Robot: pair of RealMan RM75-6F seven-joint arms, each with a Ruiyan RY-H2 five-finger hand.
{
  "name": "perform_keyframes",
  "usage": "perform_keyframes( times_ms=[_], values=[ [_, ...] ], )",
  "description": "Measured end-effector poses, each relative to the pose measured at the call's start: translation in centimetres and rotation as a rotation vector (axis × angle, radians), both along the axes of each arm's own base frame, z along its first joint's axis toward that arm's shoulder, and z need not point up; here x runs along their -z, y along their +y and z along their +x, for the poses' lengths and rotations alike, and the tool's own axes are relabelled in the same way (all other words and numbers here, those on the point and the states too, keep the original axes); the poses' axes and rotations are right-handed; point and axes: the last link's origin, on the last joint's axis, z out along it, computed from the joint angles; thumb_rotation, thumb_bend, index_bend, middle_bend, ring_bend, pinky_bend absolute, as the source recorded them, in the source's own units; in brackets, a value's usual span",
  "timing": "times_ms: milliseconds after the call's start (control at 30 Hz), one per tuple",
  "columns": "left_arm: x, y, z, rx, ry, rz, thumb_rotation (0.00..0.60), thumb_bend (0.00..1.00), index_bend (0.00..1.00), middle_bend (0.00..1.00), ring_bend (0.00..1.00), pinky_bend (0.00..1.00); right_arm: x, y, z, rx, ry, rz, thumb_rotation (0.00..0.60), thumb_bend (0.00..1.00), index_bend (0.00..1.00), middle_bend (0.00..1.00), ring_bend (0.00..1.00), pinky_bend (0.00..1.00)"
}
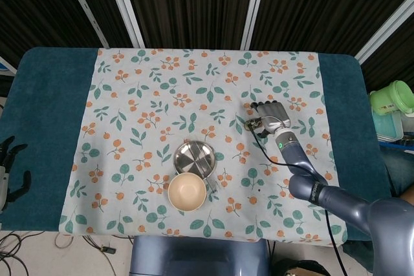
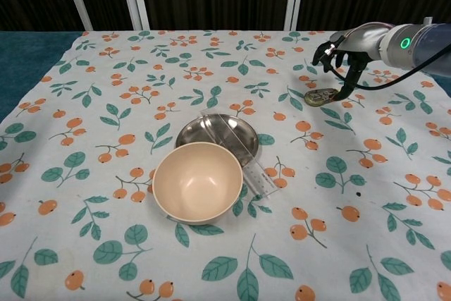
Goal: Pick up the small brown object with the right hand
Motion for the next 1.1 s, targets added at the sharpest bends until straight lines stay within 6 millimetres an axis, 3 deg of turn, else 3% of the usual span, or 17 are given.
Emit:
perform_keyframes(
  times_ms=[433, 1100],
  values=[
    [-0.1, 0.1, 0.0, -0.011, -0.001, 0.001, 0.6, 0.5, 0.17, 0.04, 0.05, 0.0, 2.3, -0.4, -1.0, 0.005, 0.0, 0.022, 0.6, 0.25, 0.27, 0.37, 0.34, 0.25],
    [-0.1, 0.1, 0.0, -0.014, -0.007, -0.004, 0.6, 0.5, 0.17, 0.04, 0.05, 0.0, 3.1, 0.4, -1.3, -0.023, -0.023, 0.035, 0.6, 0.31, 0.38, 0.49, 0.46, 0.27]
  ],
)
